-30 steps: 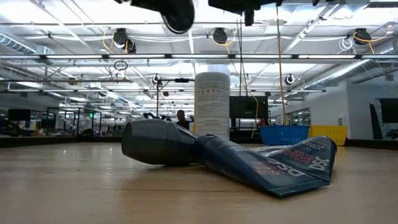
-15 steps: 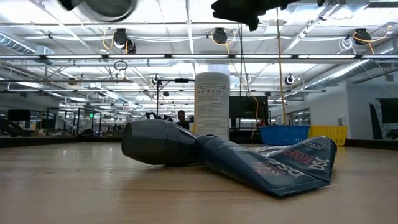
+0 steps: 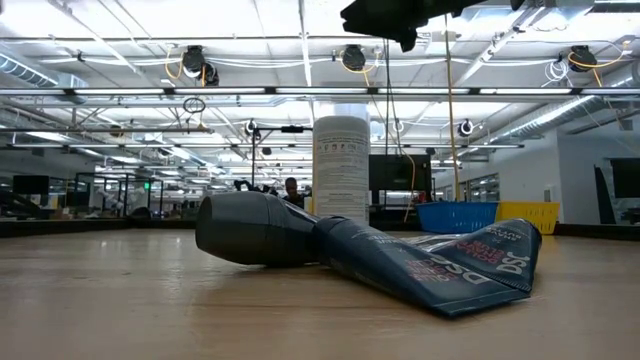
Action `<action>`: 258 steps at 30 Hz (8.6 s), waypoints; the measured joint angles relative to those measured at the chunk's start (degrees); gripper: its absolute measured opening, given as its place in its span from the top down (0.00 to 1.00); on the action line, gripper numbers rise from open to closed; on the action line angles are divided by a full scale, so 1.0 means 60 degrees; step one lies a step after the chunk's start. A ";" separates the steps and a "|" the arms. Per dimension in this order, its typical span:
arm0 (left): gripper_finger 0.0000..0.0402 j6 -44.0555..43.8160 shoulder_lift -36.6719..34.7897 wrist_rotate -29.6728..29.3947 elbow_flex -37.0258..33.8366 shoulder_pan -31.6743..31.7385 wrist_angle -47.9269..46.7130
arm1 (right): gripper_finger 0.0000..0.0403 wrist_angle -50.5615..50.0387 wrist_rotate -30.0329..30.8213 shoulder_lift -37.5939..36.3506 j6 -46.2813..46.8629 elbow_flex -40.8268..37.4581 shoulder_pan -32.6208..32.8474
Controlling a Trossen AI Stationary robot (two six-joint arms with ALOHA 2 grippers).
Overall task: Pick & Place Travel size toiletries
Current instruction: Put the black hairbrush into the bottom blue bin, then put the white toothpaste into the top blue bin
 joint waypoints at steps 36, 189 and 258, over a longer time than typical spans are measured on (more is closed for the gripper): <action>0.85 -0.5320 0.1500 0.0192 0.0000 -0.1315 0.1365 | 0.71 -0.0270 0.0000 0.0000 -0.0233 0.0011 0.0004; 0.65 0.4233 0.5981 0.0281 0.0095 0.6135 0.6277 | 0.75 -0.1632 -0.1712 0.0055 0.0732 -0.1548 0.1075; 0.98 0.8252 0.2808 -0.3450 0.0629 0.5564 0.6651 | 0.66 0.1422 -0.1257 0.0827 0.0268 -0.1555 0.1045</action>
